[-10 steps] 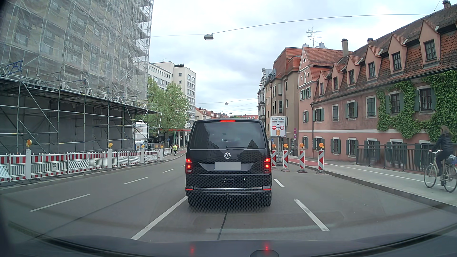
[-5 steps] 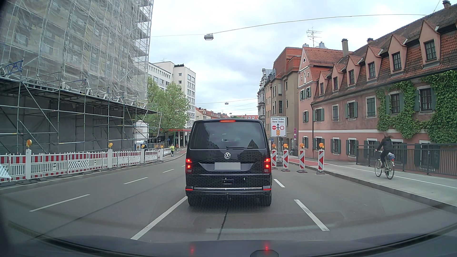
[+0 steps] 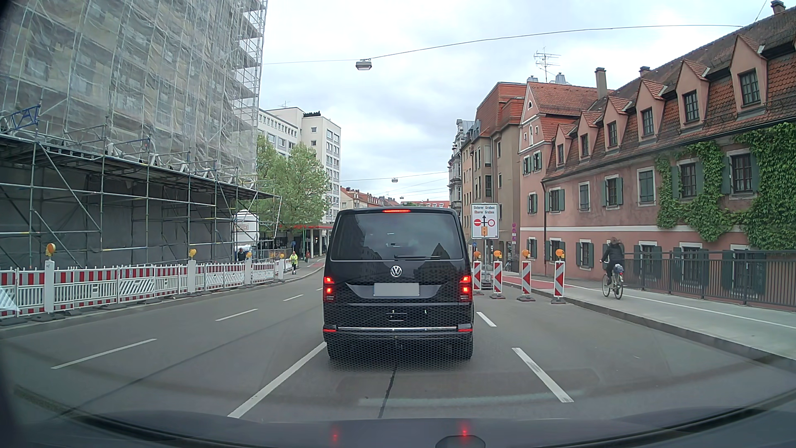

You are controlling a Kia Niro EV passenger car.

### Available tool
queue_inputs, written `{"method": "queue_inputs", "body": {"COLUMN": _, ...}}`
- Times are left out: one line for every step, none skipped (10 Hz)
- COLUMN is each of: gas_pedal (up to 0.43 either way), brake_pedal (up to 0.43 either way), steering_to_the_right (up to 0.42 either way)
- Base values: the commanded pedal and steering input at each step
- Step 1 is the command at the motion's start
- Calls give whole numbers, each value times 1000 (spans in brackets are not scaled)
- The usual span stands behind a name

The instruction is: Follow the waypoints while adhering to traffic rules and regulations

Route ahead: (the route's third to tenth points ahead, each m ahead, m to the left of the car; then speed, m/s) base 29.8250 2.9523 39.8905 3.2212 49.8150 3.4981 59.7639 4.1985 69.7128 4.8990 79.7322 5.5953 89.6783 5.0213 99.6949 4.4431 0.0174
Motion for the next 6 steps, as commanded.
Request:
{"method": "queue_inputs", "body": {"gas_pedal": 0, "brake_pedal": 195, "steering_to_the_right": 2}}
{"method": "queue_inputs", "body": {"gas_pedal": 0, "brake_pedal": 195, "steering_to_the_right": 2}}
{"method": "queue_inputs", "body": {"gas_pedal": 0, "brake_pedal": 195, "steering_to_the_right": 2}}
{"method": "queue_inputs", "body": {"gas_pedal": 0, "brake_pedal": 195, "steering_to_the_right": 2}}
{"method": "queue_inputs", "body": {"gas_pedal": 0, "brake_pedal": 195, "steering_to_the_right": 2}}
{"method": "queue_inputs", "body": {"gas_pedal": 0, "brake_pedal": 195, "steering_to_the_right": 2}}
